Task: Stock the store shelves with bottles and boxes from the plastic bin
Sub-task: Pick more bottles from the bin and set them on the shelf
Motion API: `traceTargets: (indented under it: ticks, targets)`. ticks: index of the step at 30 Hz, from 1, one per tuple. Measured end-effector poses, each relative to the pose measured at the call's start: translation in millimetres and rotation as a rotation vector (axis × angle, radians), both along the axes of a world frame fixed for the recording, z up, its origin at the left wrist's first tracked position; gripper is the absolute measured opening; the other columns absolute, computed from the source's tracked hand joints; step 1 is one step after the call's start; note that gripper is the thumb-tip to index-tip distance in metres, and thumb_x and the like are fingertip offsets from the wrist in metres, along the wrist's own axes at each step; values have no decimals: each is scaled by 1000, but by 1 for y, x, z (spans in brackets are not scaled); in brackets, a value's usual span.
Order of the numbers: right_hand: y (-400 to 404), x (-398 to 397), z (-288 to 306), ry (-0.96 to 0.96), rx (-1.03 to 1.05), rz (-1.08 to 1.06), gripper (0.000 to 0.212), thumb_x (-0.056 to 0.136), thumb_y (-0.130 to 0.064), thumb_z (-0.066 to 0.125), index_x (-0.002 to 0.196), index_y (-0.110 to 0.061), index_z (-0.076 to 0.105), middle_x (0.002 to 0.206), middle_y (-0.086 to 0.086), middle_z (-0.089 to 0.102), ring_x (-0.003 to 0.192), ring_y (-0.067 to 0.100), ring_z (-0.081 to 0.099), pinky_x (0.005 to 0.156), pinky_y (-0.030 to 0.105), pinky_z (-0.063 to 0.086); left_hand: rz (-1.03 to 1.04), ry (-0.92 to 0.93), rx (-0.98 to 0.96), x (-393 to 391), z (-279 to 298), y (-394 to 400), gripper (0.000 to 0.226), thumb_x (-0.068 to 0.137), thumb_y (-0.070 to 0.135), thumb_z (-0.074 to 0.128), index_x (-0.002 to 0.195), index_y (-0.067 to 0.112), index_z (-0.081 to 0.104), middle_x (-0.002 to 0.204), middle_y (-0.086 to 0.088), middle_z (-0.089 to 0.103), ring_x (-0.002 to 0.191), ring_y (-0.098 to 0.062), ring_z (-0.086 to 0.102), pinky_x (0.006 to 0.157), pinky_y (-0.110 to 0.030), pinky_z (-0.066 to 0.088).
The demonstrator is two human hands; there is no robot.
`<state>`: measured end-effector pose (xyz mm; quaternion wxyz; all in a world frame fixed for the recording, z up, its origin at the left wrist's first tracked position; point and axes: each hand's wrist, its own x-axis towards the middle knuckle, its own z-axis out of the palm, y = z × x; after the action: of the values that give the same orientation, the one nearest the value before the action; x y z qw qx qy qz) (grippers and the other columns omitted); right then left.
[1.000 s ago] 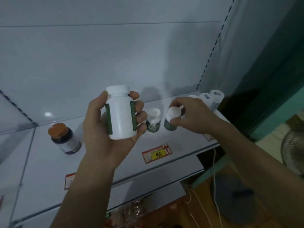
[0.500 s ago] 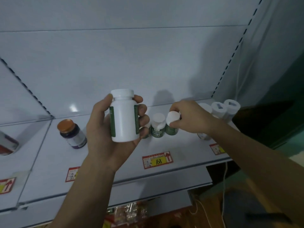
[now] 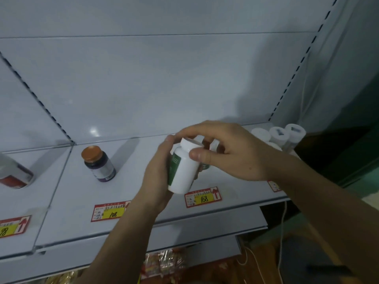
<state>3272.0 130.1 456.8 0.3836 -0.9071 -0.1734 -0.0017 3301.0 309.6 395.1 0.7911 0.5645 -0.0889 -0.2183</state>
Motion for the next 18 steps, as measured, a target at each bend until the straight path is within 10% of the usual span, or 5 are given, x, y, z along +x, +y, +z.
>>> traceTargets:
  ticks: [7,12,18]
  targets:
    - [-4,6,-7,4,-137,4,33,93,-23,69,122,-34,60,98,-16,63,83,8,62,70,18,51,148,-498,493,13,-25,31,37,100,43,31,105,24,63,93,2,71,88,-17,66,75,-37,54]
    - [-1,15,-26,21,-424,-19,39,94,-20,67,128,-35,55,105,-21,48,86,-2,49,80,16,38,-63,-738,1230,45,-59,56,46,98,40,53,141,22,49,146,0,51,130,-21,48,107,-40,43]
    - [7,14,-52,51,-591,5,43,95,-17,65,135,-31,54,130,-6,44,100,19,60,81,26,48,-268,-755,1393,41,-82,58,73,91,54,60,153,27,34,165,1,21,150,-22,21,120,-44,25]
